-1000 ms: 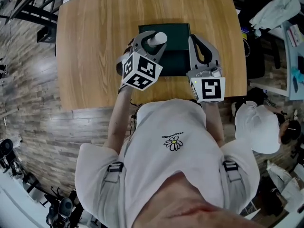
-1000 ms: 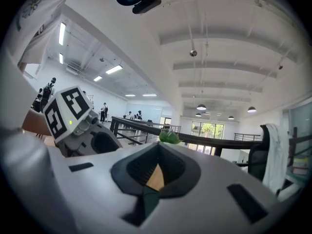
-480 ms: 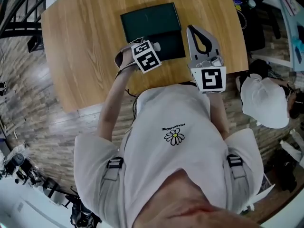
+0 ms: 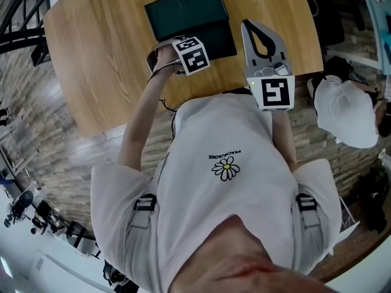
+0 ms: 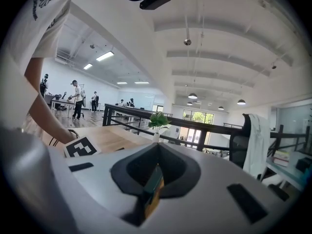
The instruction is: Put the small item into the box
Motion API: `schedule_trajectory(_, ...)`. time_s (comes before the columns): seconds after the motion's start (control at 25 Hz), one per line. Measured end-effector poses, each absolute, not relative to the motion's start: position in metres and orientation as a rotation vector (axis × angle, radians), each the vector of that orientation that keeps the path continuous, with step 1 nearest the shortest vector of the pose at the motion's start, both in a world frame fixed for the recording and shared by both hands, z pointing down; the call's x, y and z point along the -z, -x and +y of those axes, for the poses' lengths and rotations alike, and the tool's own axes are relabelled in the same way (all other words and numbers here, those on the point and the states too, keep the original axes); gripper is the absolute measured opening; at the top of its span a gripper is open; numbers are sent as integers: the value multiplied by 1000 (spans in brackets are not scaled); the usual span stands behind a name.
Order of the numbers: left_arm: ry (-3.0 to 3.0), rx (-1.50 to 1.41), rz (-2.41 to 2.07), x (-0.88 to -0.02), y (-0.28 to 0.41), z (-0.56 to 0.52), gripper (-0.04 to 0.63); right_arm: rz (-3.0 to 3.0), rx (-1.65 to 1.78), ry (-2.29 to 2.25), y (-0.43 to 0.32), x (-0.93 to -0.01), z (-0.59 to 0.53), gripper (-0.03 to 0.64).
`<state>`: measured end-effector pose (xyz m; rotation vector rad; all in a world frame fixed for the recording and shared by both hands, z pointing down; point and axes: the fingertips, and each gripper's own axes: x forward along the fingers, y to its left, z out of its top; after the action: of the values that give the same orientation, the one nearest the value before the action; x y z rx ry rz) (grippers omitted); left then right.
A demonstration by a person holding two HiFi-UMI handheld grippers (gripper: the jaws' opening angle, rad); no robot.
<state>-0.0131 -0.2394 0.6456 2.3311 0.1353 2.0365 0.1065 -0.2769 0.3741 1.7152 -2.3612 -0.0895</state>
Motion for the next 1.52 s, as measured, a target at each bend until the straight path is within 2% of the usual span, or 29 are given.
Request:
schedule_trajectory(0.4,-2361,-1987,129,-647,10,-238,197,-2360,42,-1773,-111,-375,-271,5)
schedule_trajectory(0.6,-2347,-1957,171,-639,12,-238,229,-2351,61,-1761,-113,-377,-269,5)
schedule_trajectory(1.04,-2479,-1803,125,-565,-4,-245,229,-2385,109,-1761,-110,-365,-275,5)
schedule_trajectory(1.16,-2624,-1668,-12,-525,-17,-263,213,-2399,132,-1758,-109,-359,-276,5)
schedule_trajectory(1.24,-2760,-1482,-164,-489,-27,-279,162,-2408,147,-1757,-107,-355,-277,5)
schedule_trajectory(1.32,-2864,-1246,-335,-449,-32,-294,143,-2422,162,-1756,-104,-350,-280,5)
schedule_trajectory(1.52,-2994,-830,-717,-380,-24,-314,143,-2472,203,-1712,-94,-339,-284,5)
